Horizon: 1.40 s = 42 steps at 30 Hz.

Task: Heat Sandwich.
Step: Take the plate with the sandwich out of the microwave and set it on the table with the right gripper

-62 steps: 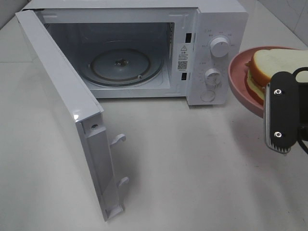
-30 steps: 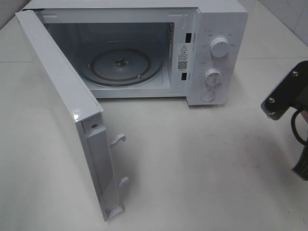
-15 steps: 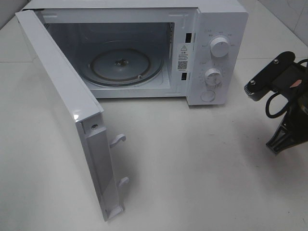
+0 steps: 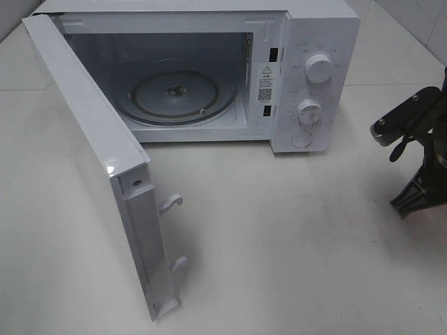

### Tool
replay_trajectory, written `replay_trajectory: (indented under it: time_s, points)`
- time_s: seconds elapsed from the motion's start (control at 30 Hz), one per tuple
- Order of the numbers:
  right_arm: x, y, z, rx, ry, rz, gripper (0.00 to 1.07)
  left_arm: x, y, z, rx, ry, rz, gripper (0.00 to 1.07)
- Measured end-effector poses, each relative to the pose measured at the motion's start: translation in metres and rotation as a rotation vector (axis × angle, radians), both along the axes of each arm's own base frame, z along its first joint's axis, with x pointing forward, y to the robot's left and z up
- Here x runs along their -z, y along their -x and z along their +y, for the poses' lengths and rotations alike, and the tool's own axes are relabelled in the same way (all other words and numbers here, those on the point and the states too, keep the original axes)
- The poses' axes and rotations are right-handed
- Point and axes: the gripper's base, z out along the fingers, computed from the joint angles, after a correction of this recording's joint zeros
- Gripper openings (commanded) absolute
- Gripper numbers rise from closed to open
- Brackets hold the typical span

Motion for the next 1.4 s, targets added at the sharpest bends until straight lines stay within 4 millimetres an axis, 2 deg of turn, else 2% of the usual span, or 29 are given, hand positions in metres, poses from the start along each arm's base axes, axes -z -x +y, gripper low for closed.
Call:
replay_trajectory:
  time_s: [0.2,0.33,0.93,1.3,1.4]
  points:
    - [0.010,-0.007,-0.009,0.038,-0.004,-0.012,0.00,0.000,0.000,0.000,0.000,0.000,0.000,0.98]
    - [0.023,-0.016,-0.017,0.071,-0.016,-0.028,0.00,0.000,0.000,0.000,0.000,0.000,0.000,0.98]
    - [0.075,-0.029,-0.018,0.070,-0.016,-0.009,0.00,0.000,0.000,0.000,0.000,0.000,0.000,0.98]
    - [0.079,-0.031,-0.019,0.065,0.012,-0.009,0.03,0.000,0.000,0.000,0.000,0.000,0.000,0.98]
    - [0.079,-0.031,-0.019,0.065,0.012,-0.009,0.08,0.000,0.000,0.000,0.000,0.000,0.000,0.98]
